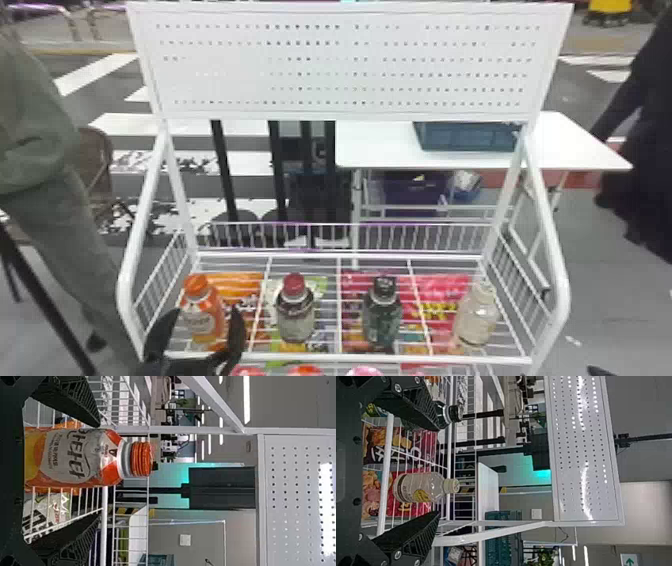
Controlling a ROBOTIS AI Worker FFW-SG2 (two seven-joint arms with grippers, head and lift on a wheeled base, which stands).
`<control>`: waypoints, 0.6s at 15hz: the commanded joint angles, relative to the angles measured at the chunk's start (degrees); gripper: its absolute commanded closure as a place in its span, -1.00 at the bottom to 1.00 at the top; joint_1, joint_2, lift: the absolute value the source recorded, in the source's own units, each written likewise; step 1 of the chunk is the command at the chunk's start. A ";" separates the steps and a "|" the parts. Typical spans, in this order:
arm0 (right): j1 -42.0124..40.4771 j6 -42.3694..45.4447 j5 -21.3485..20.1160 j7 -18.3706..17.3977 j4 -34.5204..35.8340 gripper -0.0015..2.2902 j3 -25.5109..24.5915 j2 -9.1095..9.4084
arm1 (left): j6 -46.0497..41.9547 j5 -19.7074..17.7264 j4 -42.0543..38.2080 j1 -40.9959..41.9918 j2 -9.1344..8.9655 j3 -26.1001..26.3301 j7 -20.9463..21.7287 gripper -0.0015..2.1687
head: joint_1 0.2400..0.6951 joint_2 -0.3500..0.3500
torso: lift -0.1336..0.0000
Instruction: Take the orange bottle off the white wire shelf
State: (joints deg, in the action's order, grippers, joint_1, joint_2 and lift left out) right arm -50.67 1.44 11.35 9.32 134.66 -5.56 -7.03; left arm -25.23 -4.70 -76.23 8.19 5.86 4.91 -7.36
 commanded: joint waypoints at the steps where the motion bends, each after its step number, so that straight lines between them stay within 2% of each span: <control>1: -0.04 0.00 -0.01 0.00 -0.27 -0.87 -0.06 -0.01 | 0.93 0.04 1.96 -2.13 0.03 -0.08 0.06 -0.92 | 0.14 0.00 | 1.00; 7: -0.66 0.00 -0.01 0.00 0.25 -0.87 -0.41 -0.01 | 1.11 0.13 8.29 -6.79 0.47 -0.69 0.24 -0.90 | 0.14 0.00 | 1.00; 9: -0.83 0.00 -0.01 0.00 0.34 -0.87 -0.59 -0.01 | 1.11 -0.05 8.38 -6.79 0.64 -0.96 0.24 -0.65 | 0.14 0.00 | 1.00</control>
State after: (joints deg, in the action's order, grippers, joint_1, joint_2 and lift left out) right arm -51.41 1.44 11.34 9.31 134.95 -6.02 -7.03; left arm -24.12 -4.66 -68.00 1.51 6.35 4.17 -7.12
